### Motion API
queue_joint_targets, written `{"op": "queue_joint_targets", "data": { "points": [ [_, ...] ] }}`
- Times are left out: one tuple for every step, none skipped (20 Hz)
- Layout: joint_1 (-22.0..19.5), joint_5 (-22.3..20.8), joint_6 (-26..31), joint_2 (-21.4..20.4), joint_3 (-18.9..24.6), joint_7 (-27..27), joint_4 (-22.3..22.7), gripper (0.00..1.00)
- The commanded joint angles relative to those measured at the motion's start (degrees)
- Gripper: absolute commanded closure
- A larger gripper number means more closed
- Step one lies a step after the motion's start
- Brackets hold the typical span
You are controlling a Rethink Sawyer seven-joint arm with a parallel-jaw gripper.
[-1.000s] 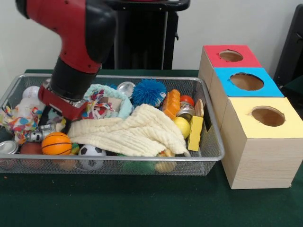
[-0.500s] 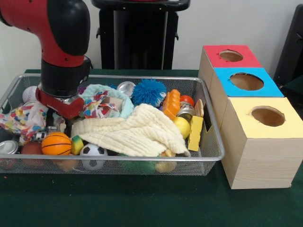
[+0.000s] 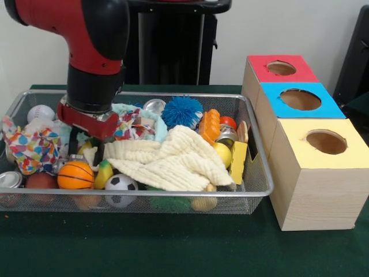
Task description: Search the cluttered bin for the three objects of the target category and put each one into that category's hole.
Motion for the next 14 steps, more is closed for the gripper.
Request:
{"op": "queue_joint_targets", "data": {
  "points": [
    [2.5,-3.5,-1.2,-0.9,8.2,1.3,4.9,0.0],
    [2.8,-3.6,-1.2,-1.0,7.9,1.6,4.9,0.0],
    [3.6,-3.6,-0.6,-1.3,7.0,2.1,4.8,0.0],
    [4.9,-3.3,1.0,-1.8,5.5,2.6,4.4,0.0],
    [5.6,-3.2,1.8,-2.0,4.9,2.8,4.2,0.0],
    [6.9,-3.0,3.6,-2.3,3.5,3.0,3.6,0.0],
    [7.4,-2.8,4.7,-2.4,2.8,3.2,3.3,0.0],
    [8.2,-2.2,7.0,-2.5,2.2,3.3,3.0,0.0],
    [8.4,-1.8,7.7,-2.4,2.0,3.5,2.9,0.0],
    [9.0,-1.2,9.4,-2.4,1.5,3.8,2.7,0.0],
    [9.2,-1.0,10.2,-2.8,1.3,3.8,2.9,0.0],
    [9.5,-0.5,11.7,-3.2,1.2,3.9,3.1,0.0],
    [9.5,-0.1,12.8,-4.3,1.3,3.8,3.7,0.0],
    [9.8,0.4,14.3,-4.8,1.3,3.9,4.0,0.0]
  ]
}}
